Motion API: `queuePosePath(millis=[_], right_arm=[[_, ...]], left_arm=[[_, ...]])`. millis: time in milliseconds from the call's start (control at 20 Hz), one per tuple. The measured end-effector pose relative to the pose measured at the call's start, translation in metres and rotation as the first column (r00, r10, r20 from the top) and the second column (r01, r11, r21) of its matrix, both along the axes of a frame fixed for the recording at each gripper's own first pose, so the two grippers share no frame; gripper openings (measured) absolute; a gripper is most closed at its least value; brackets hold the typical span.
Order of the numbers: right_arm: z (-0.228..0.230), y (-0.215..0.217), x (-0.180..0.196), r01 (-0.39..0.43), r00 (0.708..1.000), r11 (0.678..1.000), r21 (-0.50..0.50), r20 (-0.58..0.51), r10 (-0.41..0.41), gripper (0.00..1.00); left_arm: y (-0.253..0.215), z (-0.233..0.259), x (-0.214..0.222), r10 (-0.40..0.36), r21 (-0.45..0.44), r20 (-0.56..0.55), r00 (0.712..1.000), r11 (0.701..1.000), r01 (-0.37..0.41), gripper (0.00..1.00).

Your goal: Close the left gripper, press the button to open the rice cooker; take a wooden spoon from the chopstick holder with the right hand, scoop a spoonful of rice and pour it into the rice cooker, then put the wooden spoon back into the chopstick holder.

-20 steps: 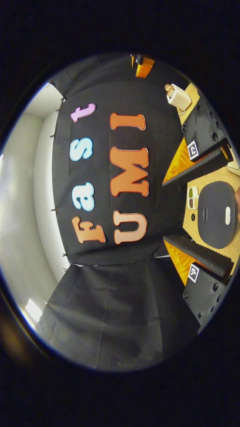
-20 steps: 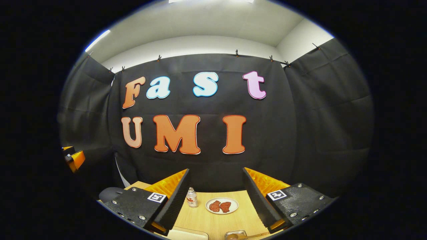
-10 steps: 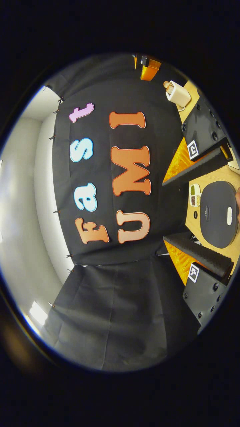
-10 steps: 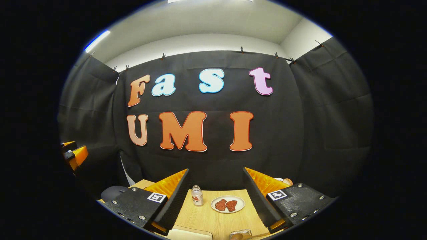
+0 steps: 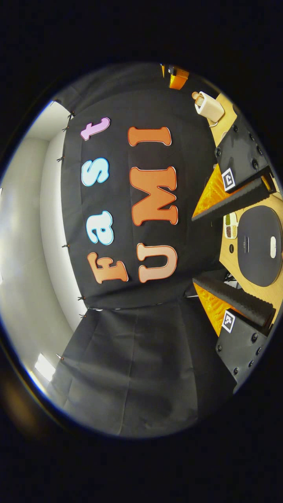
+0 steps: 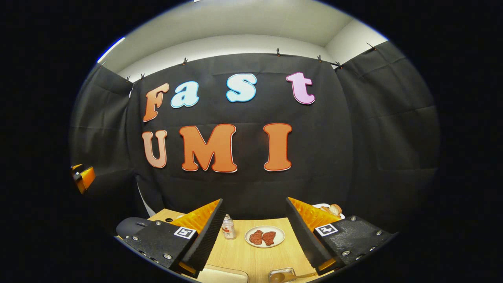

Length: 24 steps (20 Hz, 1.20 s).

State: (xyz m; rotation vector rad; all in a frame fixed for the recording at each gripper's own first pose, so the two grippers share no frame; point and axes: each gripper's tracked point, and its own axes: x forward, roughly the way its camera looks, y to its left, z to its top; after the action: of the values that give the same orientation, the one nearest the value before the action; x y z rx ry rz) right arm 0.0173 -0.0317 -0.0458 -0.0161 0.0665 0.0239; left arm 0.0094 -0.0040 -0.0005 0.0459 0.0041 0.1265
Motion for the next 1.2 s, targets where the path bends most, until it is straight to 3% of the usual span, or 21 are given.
queuePosePath(millis=[50,150,300,350,450,500,550,750,800,850,950,1050,1200], right_arm=[[-0.002,-0.004,0.0,0.012,1.0,1.0,-0.007,-0.004,-0.012,0.95],[-0.01,-0.013,-0.004,0.037,0.999,0.999,-0.011,-0.021,-0.038,0.95],[-0.02,-0.025,-0.009,0.075,0.996,0.997,-0.008,-0.047,-0.076,0.94],[-0.024,-0.031,-0.012,0.09,0.994,0.996,-0.009,-0.058,-0.091,0.95],[-0.032,-0.039,-0.016,0.116,0.99,0.993,-0.007,-0.078,-0.116,0.94],[-0.035,-0.043,-0.019,0.126,0.988,0.992,-0.006,-0.089,-0.126,0.95],[-0.038,-0.047,-0.021,0.138,0.986,0.99,-0.009,-0.099,-0.138,0.95],[-0.052,-0.066,-0.035,0.185,0.973,0.982,-0.028,-0.133,-0.187,0.95],[-0.055,-0.07,-0.037,0.195,0.97,0.98,-0.032,-0.143,-0.198,0.95],[-0.06,-0.074,-0.04,0.203,0.966,0.978,-0.037,-0.154,-0.207,0.95],[-0.069,-0.085,-0.046,0.233,0.955,0.97,-0.066,-0.175,-0.241,0.95],[-0.078,-0.091,-0.051,0.248,0.945,0.966,-0.071,-0.201,-0.257,0.95],[-0.088,-0.095,-0.057,0.256,0.935,0.964,-0.07,-0.234,-0.265,0.95]], left_arm=[[-0.001,-0.001,0.003,-0.013,0.003,-0.009,1.0,1.0,0.013,0.94],[-0.001,-0.009,0.009,-0.033,-0.001,-0.039,0.999,0.999,0.033,0.8],[0.005,-0.03,0.019,-0.03,-0.011,-0.116,0.993,1.0,0.028,0.28],[-0.002,-0.043,0.022,-0.063,-0.036,-0.161,0.985,0.998,0.058,0.11],[-0.017,-0.081,0.028,-0.139,-0.094,-0.29,0.947,0.989,0.117,0.11],[-0.012,-0.102,0.027,-0.113,-0.107,-0.368,0.923,0.991,0.078,0.1],[-0.022,-0.123,0.029,-0.153,-0.158,-0.442,0.884,0.983,0.091,0.05],[-0.024,-0.177,0.019,-0.226,-0.272,-0.64,0.734,0.96,0.058,0.02],[-0.025,-0.195,0.01,-0.243,-0.278,-0.712,0.659,0.959,0.053,0.05],[-0.024,-0.216,-0.003,-0.246,-0.287,-0.773,0.585,0.958,0.023,0.02],[-0.029,-0.242,-0.012,-0.277,-0.325,-0.826,0.491,0.946,-0.014,0.05],[-0.028,-0.254,-0.016,-0.292,-0.345,-0.848,0.442,0.938,-0.043,0.05],[-0.027,-0.267,-0.015,-0.319,-0.378,-0.856,0.407,0.923,-0.074,0.05]])
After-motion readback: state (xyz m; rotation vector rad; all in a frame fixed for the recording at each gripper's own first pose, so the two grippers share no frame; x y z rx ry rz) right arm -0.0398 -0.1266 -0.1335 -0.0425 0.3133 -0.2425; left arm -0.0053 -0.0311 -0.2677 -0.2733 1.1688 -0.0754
